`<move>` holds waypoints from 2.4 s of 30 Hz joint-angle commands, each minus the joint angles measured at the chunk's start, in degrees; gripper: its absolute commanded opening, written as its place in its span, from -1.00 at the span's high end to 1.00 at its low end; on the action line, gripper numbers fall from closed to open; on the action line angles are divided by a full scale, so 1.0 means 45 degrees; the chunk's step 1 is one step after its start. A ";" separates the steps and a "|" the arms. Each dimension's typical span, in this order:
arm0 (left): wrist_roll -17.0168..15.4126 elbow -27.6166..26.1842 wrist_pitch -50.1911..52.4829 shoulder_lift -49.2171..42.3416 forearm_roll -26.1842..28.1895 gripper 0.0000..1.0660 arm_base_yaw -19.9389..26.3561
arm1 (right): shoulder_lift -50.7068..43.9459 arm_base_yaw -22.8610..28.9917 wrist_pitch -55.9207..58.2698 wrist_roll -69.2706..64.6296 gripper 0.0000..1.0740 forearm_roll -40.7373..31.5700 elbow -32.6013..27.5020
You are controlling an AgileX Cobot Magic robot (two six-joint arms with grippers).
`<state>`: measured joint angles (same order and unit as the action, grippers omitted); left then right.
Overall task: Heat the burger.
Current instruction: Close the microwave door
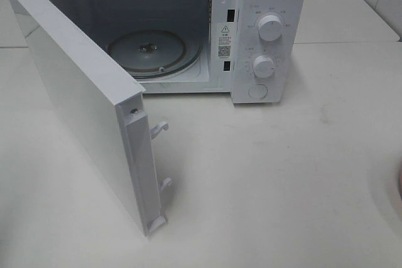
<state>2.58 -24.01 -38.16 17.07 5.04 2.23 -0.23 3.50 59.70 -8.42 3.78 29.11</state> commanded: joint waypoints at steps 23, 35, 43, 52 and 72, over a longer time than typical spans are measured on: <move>-0.0369 0.2763 1.4235 0.7538 -0.0407 1.00 -0.0089 | -0.0331 -0.0102 -0.0025 0.0076 -0.40 -0.0025 -0.0013; -0.2916 0.2763 1.9468 1.2401 -0.4533 1.00 -0.0140 | -0.0331 -0.0102 -0.0025 0.0076 -0.40 -0.0025 -0.0013; -0.1693 0.2674 2.1021 1.4553 -0.2406 1.00 -0.2546 | -0.0331 -0.0102 -0.0025 0.0076 -0.40 -0.0025 -0.0013; -0.1210 0.2394 2.1467 1.5648 0.0331 1.00 -0.4711 | -0.0331 -0.0102 -0.0025 0.0076 -0.40 -0.0025 -0.0013; 0.1095 -0.2317 1.9290 1.8156 0.4826 1.00 -0.9129 | -0.0331 -0.0102 -0.0025 0.0076 -0.40 -0.0025 -0.0013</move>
<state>5.10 -31.11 51.57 98.26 22.98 -37.41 -0.23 3.50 59.70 -8.42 3.78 29.11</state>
